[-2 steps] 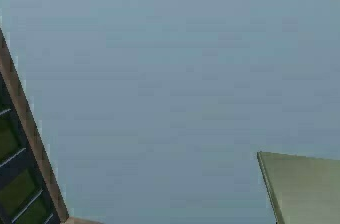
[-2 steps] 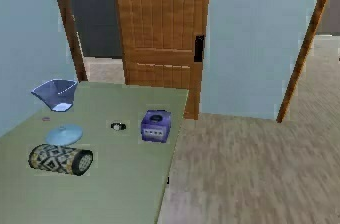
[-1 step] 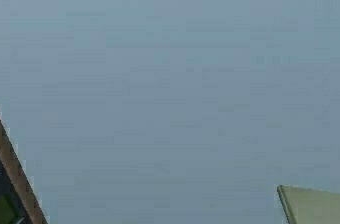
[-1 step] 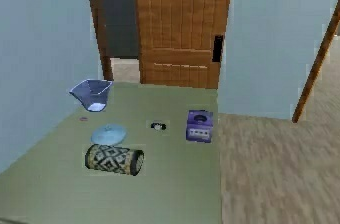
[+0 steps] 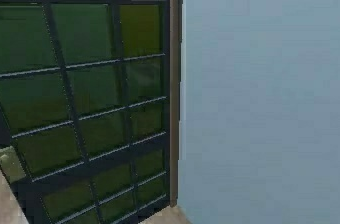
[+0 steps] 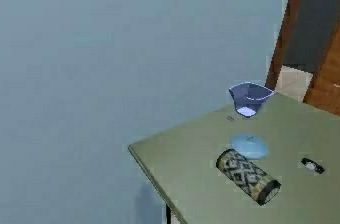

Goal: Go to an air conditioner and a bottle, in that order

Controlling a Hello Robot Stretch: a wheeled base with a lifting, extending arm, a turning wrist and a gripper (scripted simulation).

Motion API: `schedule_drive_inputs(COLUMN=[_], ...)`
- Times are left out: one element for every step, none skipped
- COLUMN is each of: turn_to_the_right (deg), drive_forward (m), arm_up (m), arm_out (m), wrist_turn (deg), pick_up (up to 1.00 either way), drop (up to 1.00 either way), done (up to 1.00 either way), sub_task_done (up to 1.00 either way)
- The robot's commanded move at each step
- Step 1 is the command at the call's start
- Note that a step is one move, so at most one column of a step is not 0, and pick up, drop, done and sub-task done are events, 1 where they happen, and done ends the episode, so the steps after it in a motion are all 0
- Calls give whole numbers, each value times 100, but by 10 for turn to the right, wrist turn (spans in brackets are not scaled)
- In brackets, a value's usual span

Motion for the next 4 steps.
schedule_drive_inputs(turn_to_the_right=[-450, -60, 0, -450], drive_forward=[0, 0, 10, 0], arm_up=[0, 0, 0, 0], arm_out=[0, 0, 0, 0], wrist_turn=[0, 0, 0, 0], pick_up=[0, 0, 0, 0], drop=[0, 0, 0, 0], done=[0, 0, 0, 0], sub_task_done=[0, 0, 0, 0])
